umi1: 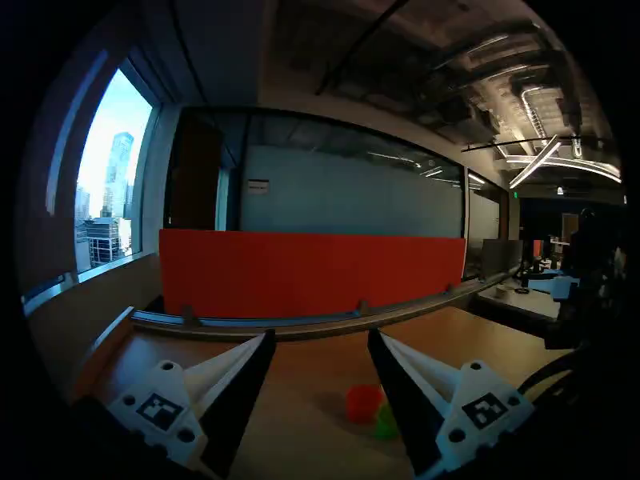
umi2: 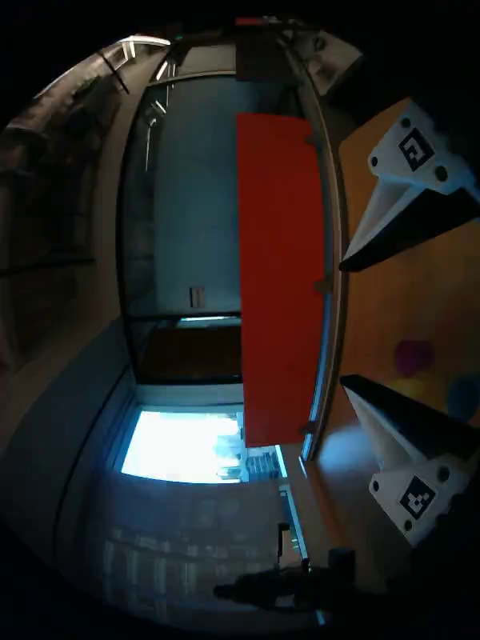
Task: Pour water
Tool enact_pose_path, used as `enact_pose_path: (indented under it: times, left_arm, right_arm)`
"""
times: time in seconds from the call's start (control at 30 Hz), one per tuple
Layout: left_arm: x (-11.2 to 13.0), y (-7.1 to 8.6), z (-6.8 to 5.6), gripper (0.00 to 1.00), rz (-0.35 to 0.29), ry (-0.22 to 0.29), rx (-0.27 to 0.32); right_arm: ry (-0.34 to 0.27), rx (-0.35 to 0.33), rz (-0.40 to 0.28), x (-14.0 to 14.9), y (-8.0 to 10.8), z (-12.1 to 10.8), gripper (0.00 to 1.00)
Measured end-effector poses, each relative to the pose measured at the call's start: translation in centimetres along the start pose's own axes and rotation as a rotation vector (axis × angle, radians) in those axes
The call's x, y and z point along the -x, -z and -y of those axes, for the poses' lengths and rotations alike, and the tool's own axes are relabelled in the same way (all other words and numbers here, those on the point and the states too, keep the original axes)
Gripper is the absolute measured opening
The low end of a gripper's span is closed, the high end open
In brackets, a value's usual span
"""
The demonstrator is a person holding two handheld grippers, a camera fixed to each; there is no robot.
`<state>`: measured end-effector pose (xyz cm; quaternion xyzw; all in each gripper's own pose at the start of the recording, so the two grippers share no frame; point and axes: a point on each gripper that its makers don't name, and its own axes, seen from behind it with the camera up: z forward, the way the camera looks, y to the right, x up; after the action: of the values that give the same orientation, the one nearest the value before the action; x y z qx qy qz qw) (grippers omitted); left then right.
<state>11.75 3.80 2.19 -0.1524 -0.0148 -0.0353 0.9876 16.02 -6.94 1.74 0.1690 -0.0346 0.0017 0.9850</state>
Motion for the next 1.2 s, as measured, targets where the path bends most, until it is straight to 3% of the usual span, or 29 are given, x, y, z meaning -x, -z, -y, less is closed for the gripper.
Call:
enact_pose_path:
  times: [0.13, 0.27, 0.5, 0.8, 1.2]
  left_arm:
    - [0.2, 0.0, -1.3, 0.85, 0.025, -0.016, 0.064]
    - [0.1, 0.2, -3.5, 0.85, 0.031, -0.028, 0.162]
    - [-0.4, 1.0, -6.9, 0.85, 0.029, -0.004, 0.327]
    - [-0.1, 1.1, -8.1, 0.84, 0.047, -0.022, 0.406]
    - [2.7, 1.1, -9.3, 0.85, 0.150, -0.067, 0.495]
  right_arm:
    - [0.010, -0.087, 0.004, -0.2, 0.2, 1.8, 0.99]
    - [0.016, -0.175, 0.003, -0.8, 0.6, 3.6, 1.00]
    - [0.001, -0.289, -0.002, -1.4, 1.3, 5.9, 1.00]
    - [0.042, -0.320, 0.049, -0.5, 1.8, 6.5, 1.00]
    - [0.086, -0.388, 0.181, 1.7, 2.8, 7.9, 1.00]
